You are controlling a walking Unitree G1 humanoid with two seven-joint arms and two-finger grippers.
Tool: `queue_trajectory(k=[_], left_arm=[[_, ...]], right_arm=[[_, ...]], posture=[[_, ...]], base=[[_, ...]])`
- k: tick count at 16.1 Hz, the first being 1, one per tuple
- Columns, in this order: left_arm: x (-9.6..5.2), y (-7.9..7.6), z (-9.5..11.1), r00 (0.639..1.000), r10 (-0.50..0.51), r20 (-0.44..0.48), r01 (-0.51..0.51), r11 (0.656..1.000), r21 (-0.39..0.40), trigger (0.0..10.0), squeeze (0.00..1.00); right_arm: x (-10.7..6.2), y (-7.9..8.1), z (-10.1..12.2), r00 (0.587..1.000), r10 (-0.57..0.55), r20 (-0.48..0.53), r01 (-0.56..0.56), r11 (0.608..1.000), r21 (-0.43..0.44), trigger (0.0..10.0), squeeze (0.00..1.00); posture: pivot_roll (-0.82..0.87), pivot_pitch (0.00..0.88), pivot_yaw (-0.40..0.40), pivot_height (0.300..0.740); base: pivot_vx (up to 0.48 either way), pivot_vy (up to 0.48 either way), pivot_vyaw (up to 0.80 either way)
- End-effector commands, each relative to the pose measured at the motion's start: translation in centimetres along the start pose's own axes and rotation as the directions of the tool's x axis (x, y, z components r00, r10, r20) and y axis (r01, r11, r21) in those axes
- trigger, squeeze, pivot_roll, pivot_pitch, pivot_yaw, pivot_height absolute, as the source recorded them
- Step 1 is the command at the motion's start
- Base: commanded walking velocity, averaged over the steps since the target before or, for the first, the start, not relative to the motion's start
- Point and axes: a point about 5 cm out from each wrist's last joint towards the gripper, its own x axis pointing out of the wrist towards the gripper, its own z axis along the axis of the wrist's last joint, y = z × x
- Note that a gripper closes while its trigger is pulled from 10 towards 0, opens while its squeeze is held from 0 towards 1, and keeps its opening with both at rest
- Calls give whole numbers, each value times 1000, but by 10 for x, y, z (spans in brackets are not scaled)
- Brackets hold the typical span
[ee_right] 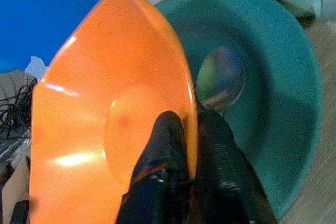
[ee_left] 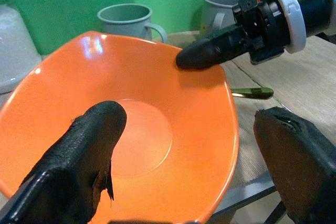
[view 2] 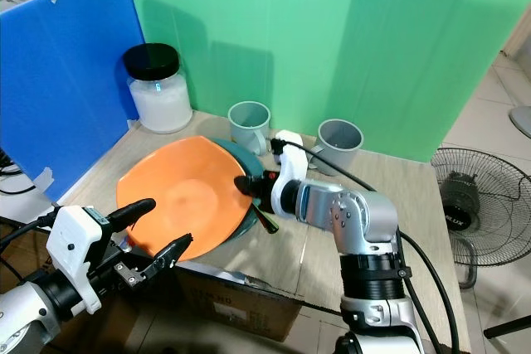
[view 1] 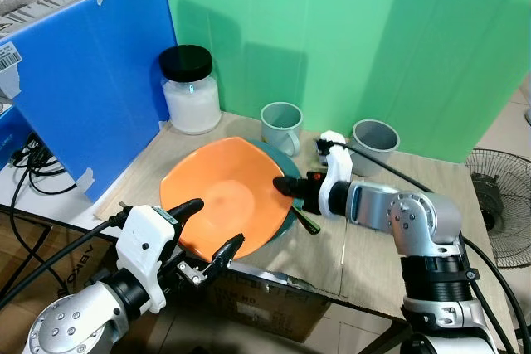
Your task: Setting the table
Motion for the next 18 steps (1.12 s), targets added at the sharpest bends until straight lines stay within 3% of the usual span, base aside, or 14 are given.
queue_trajectory(k=[1, 3, 6, 9, 11, 13, 16, 18], left_arm=[[1, 1, 1, 1000, 0, 3, 0, 1000, 17, 10000, 0], [1, 1, 2, 1000, 2, 5, -2, 1000, 19, 10000, 0], [2, 1, 3, 1000, 3, 11, -3, 1000, 22, 10000, 0], [4, 0, 4, 1000, 0, 18, -1, 1000, 22, 10000, 0], [6, 0, 6, 1000, -3, 27, 3, 1000, 25, 10000, 0], [9, -1, 8, 999, -11, 36, 10, 1000, 30, 10000, 0], [19, -4, 16, 997, -44, 69, 41, 998, 46, 10000, 0], [21, -5, 16, 996, -46, 73, 43, 998, 48, 10000, 0]], right_arm=[[-3, -1, 10, 998, -8, 58, 7, 1000, 15, 10000, 1000], [-7, -1, 20, 993, -8, 114, 7, 1000, 17, 10000, 1000], [-19, -5, 33, 977, -53, 208, 77, 991, -109, 10000, 1000], [-31, -8, 35, 955, -106, 278, 148, 980, -135, 10000, 1000], [-46, -19, 35, 898, -281, 337, 342, 930, -135, 10000, 1000], [-49, -22, 30, 880, -331, 341, 394, 909, -133, 10000, 1000], [-42, -33, 22, 801, -481, 355, 552, 824, -130, 10000, 1000], [-39, -35, 20, 779, -517, 355, 587, 801, -121, 10000, 1000]], posture=[[-1, 0, -15, 740], [-2, 0, -16, 740], [-3, 0, -17, 740], [-14, 0, -22, 740], [-26, 0, -21, 740], [-39, 0, -17, 740], [-43, 0, -11, 740], [-41, 0, -10, 740]], base=[[0, 0, 0], [0, 0, 0], [0, 0, 0], [0, 0, 0], [0, 0, 0], [0, 0, 0], [0, 0, 0], [0, 0, 0]])
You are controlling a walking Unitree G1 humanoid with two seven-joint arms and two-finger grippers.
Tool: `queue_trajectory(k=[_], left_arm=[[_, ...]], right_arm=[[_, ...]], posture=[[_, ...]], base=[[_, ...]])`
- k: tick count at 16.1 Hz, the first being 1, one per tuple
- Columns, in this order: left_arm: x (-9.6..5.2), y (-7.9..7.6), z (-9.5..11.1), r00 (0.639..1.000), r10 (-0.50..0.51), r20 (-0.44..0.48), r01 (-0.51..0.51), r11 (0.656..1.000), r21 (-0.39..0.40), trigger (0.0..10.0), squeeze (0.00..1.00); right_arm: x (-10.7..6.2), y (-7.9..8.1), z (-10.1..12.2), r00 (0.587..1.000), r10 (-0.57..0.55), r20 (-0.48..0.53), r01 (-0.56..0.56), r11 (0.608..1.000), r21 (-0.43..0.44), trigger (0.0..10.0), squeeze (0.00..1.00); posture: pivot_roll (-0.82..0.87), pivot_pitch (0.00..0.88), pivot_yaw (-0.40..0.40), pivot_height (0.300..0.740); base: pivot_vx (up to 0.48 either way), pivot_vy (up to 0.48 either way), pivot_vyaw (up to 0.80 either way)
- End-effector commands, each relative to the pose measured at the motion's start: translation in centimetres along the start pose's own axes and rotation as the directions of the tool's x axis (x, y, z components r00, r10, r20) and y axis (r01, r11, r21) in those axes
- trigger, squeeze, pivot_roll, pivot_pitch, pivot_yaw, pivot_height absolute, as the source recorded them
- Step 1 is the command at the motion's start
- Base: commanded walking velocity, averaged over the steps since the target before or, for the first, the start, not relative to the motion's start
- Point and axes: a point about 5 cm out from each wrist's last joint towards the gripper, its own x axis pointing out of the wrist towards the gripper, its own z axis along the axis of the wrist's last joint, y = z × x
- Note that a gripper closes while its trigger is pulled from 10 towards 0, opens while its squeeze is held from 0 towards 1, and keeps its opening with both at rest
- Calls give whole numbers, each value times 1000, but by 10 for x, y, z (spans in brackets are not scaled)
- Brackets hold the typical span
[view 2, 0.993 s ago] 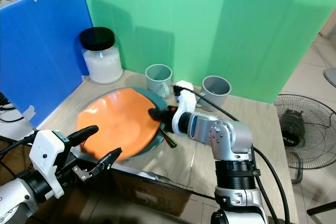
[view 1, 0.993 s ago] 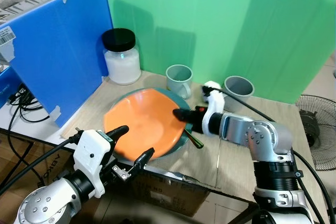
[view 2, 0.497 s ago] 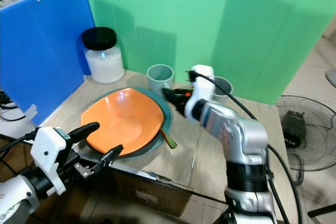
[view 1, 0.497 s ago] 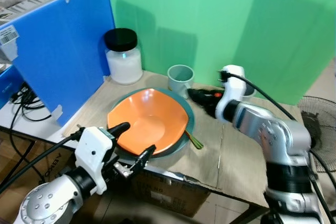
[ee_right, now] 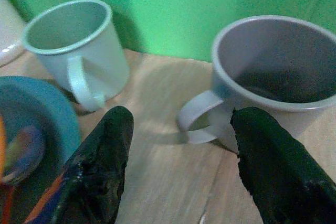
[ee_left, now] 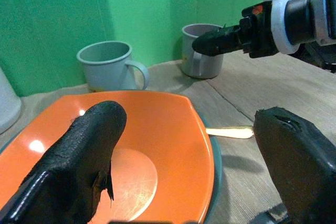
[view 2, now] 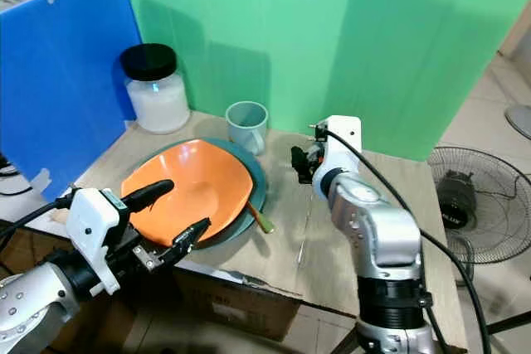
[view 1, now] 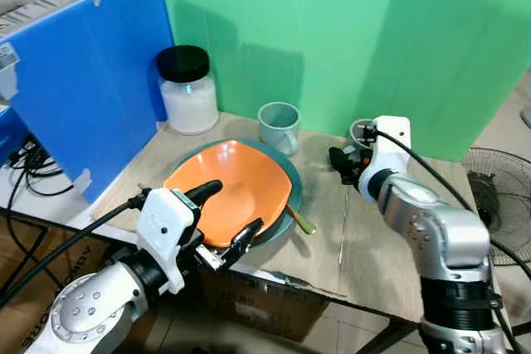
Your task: Setting the table
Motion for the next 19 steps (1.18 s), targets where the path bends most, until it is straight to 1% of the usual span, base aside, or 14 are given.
queue_trajectory(k=[1, 2, 3, 4, 5, 6, 7, 9, 10, 11, 12, 15, 19], left_arm=[[2, 1, -1, 1000, 4, -10, -4, 1000, 1, 10000, 0], [3, 1, -1, 1000, 3, -7, -3, 1000, 0, 10000, 0], [3, 1, 0, 1000, 2, -6, -2, 1000, 0, 10000, 0], [2, 1, 0, 1000, 3, -8, -3, 1000, 2, 10000, 0], [2, 1, 0, 1000, 5, -8, -5, 1000, 5, 10000, 0], [2, 2, 1, 1000, 6, -8, -6, 1000, 6, 10000, 0], [2, 2, 1, 1000, 8, -9, -8, 1000, 8, 10000, 0], [1, 2, 1, 1000, 10, -11, -10, 1000, 9, 10000, 0], [0, 2, 0, 1000, 14, -13, -14, 1000, 8, 10000, 0], [-1, 2, 0, 1000, 16, -15, -16, 1000, 8, 10000, 0], [-1, 2, 0, 1000, 17, -15, -17, 1000, 8, 10000, 0], [-1, 2, 0, 1000, 19, -17, -19, 1000, 9, 10000, 0], [-2, 2, 0, 1000, 19, -22, -18, 1000, 10, 10000, 0]], right_arm=[[3, -1, -2, 999, -35, -2, 35, 999, -13, 10000, 1000], [9, 2, -5, 998, -63, -6, 63, 998, -19, 10000, 1000], [11, 4, -6, 998, -65, -6, 65, 998, -17, 10000, 1000], [17, 11, -8, 997, -74, -6, 74, 997, -12, 10000, 1000], [21, 13, -11, 996, -90, -17, 90, 996, -2, 10000, 1000], [22, 14, -12, 995, -95, -21, 95, 995, 4, 10000, 1000], [26, 15, -15, 992, -126, -23, 126, 991, 31, 10000, 1000], [29, 14, -17, 986, -164, -18, 165, 985, 60, 10000, 1000], [29, 12, -18, 979, -201, -12, 202, 977, 73, 10000, 1000], [30, 8, -20, 970, -244, -13, 244, 966, 84, 10000, 725], [31, 3, -22, 959, -284, -10, 283, 955, 90, 10000, 0], [34, -9, -25, 937, -351, -3, 348, 929, 123, 10000, 0], [33, -20, -25, 933, -359, -2, 357, 927, 113, 10000, 0]], posture=[[-41, 0, -10, 740], [-38, 0, -9, 740], [-38, 0, -9, 740], [-32, 0, -9, 740], [-23, 0, -12, 740], [-23, 0, -12, 740], [-19, 0, -12, 740], [-16, 0, -15, 740], [-16, 0, -16, 740], [-14, 0, -19, 740], [-13, 0, -19, 740], [-9, 0, -18, 740], [-8, 0, -17, 740]], base=[[0, 0, 0], [0, 0, 0], [0, 0, 0], [0, 0, 0], [0, 0, 0], [0, 0, 0], [0, 0, 0], [0, 0, 0], [0, 0, 0], [0, 0, 0], [0, 0, 0], [0, 0, 0], [0, 0, 0]])
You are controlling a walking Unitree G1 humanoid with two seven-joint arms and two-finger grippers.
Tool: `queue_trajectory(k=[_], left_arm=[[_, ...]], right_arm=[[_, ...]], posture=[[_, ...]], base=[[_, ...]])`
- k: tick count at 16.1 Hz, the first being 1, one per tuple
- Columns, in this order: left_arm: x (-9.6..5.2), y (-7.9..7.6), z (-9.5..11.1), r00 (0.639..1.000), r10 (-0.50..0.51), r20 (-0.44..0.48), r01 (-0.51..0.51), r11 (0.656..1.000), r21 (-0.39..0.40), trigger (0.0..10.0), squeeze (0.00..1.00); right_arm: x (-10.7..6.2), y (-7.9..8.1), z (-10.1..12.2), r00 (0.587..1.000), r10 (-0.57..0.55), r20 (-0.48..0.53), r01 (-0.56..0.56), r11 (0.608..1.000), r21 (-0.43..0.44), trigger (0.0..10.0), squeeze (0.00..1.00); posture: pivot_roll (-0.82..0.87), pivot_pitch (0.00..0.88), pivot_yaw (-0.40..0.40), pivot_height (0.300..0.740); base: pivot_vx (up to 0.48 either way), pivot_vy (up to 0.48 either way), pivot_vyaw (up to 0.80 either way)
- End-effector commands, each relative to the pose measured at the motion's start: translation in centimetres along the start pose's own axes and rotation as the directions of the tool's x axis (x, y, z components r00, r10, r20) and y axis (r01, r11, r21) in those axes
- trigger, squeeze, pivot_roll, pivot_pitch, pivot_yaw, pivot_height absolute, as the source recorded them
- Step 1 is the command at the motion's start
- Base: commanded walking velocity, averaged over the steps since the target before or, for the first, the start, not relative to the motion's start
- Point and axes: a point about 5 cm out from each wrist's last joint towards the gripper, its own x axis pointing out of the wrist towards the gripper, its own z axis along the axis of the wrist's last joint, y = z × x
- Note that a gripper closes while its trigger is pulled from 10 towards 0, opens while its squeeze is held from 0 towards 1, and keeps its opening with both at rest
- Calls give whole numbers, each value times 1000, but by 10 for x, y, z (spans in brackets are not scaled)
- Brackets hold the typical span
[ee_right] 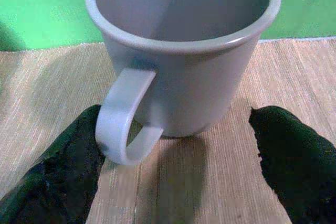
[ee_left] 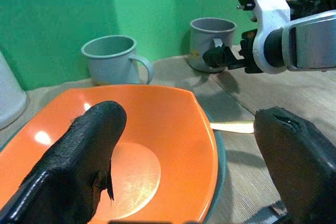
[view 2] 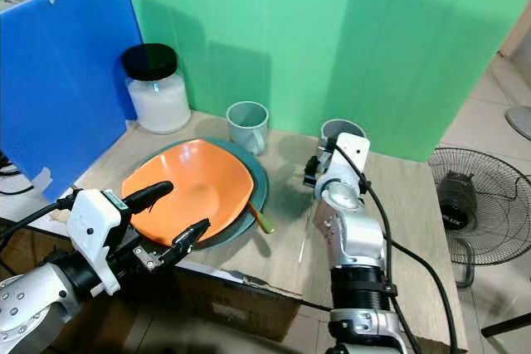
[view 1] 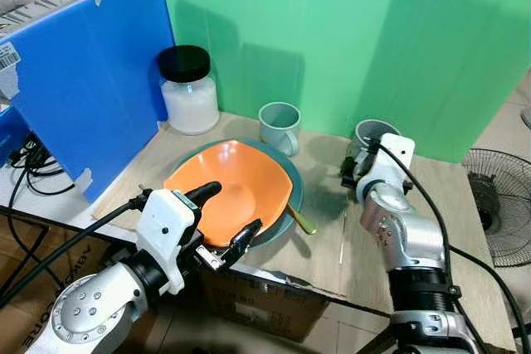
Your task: Setting the table
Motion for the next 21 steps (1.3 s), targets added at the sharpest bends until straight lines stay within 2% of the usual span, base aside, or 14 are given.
queue_trajectory(k=[1, 2, 3, 4, 5, 13, 21], left_arm=[[-2, 1, 1, 1000, 6, -3, -6, 1000, 10, 10000, 0], [-1, 1, 1, 1000, 5, -4, -5, 1000, 10, 10000, 0], [-1, 1, 1, 1000, 1, -4, -1, 1000, 10, 10000, 0], [0, 1, 1, 1000, -3, -3, 3, 1000, 10, 10000, 0], [1, 1, 1, 1000, -5, -2, 5, 1000, 11, 10000, 0], [1, -2, 3, 999, -45, -5, 45, 999, 1, 10000, 0], [0, 0, 2, 999, -48, -13, 48, 999, 2, 10000, 0]], right_arm=[[2, -5, 9, 999, 4, 33, -3, 1000, -7, 10000, 0], [3, -6, 9, 999, 23, 39, -23, 1000, 2, 10000, 0], [5, -7, 9, 998, 42, 44, -44, 998, 44, 8863, 0], [7, -8, 9, 998, 41, 42, -44, 997, 63, 1412, 0], [7, -9, 10, 998, 42, 49, -45, 997, 63, 0, 0], [18, -10, 6, 999, 37, 27, -39, 997, 61, 0, 0], [20, -10, 3, 1000, 30, 4, -31, 997, 68, 0, 0]], posture=[[-12, 0, -16, 740], [-13, 0, -15, 740], [-16, 0, -13, 740], [-16, 0, -12, 740], [-16, 0, -11, 740], [-12, 0, -6, 740], [-13, 0, 0, 740]], base=[[0, 0, 0], [0, 0, 0], [0, 0, 0], [0, 0, 0], [0, 0, 0], [0, 0, 0], [0, 0, 0]])
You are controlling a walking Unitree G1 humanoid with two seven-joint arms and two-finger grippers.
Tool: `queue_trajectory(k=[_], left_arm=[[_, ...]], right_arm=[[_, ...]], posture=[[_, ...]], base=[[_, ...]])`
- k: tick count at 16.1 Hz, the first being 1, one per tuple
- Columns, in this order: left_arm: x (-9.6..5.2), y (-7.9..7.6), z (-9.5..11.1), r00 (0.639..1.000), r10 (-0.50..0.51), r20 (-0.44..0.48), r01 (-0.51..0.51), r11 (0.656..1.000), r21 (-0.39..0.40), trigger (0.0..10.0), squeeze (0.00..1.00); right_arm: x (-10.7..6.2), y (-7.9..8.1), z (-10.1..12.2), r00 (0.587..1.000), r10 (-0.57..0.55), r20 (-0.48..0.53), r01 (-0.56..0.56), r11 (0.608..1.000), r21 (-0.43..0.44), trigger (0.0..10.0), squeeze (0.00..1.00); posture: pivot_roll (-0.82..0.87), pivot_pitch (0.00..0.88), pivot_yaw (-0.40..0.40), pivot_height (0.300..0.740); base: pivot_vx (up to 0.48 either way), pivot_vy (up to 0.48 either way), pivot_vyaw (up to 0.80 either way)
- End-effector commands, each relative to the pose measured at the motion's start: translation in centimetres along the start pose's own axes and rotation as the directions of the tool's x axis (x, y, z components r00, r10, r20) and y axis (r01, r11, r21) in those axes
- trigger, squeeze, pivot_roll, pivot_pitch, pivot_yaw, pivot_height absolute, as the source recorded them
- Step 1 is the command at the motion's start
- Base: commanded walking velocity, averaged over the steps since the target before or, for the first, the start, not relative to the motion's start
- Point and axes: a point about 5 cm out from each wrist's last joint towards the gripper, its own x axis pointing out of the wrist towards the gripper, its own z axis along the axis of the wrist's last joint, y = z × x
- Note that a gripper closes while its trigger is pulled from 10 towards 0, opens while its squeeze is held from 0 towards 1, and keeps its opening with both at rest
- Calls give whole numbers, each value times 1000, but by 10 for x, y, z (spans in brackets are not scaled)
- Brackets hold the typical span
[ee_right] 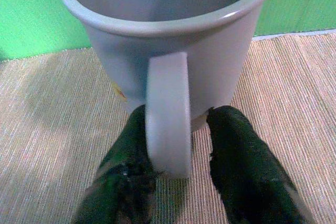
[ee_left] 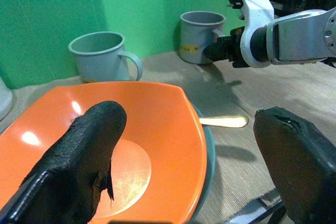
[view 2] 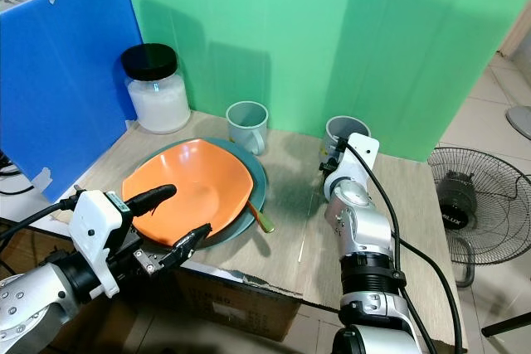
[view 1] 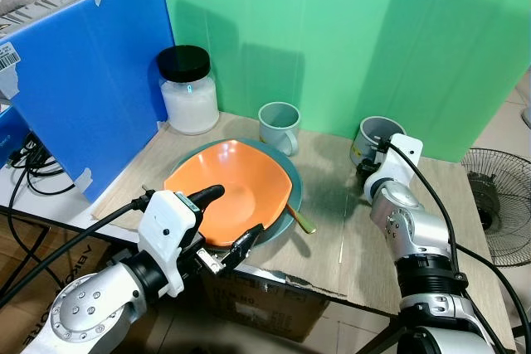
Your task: Setting the table
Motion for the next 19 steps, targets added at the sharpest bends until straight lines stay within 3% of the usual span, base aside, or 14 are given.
queue_trajectory(k=[1, 7, 11, 12, 13, 14, 15, 17, 19], left_arm=[[1, 1, 2, 1000, -6, -1, 6, 1000, 7, 10000, 0], [2, 2, 2, 1000, -9, 0, 9, 1000, 13, 10000, 0], [3, 2, 4, 1000, -4, 9, 4, 1000, 16, 10000, 0], [5, 2, 3, 1000, 19, 17, -19, 1000, 18, 10000, 0], [7, 2, 2, 999, 40, 18, -41, 999, 21, 10000, 0], [10, 2, 1, 997, 77, 23, -77, 996, 39, 10000, 0], [14, 3, 0, 994, 110, 22, -111, 993, 40, 10000, 0], [22, 9, -1, 969, 243, 32, -244, 969, 37, 10000, 0], [29, 15, 9, 917, 384, 106, -386, 922, 2, 10000, 0]], right_arm=[[1, 1, 7, 1000, 7, 18, -7, 1000, 18, 0, 0], [-12, 0, 21, 991, 70, 115, -85, 988, 130, 0, 0], [-55, -15, 43, 927, 190, 325, -190, 981, -33, 0, 0], [-71, -20, 49, 893, 233, 386, -198, 972, -129, 10000, 0], [-80, -22, 49, 880, 252, 403, -198, 965, -173, 10000, 0], [-83, -28, 46, 891, 225, 393, -161, 968, -190, 10000, 0], [-87, -33, 44, 895, 204, 397, -147, 975, -169, 10000, 0], [-96, -43, 42, 895, 165, 414, -104, 981, -166, 10000, 0], [-106, -46, 41, 895, 135, 426, -50, 977, -206, 10000, 0]], posture=[[-14, 0, 4, 740], [-21, 0, 16, 740], [-30, 0, 25, 740], [-41, 0, 30, 740], [-45, 0, 31, 740], [-52, 0, 30, 740], [-54, 0, 29, 740], [-62, 0, 28, 740], [-75, 0, 35, 740]], base=[[0, 0, 0], [0, 0, 0], [0, 0, 0], [0, 0, 0], [0, 0, 0], [0, 0, -800], [0, 0, -800], [0, 0, 0], [0, 0, -400]])
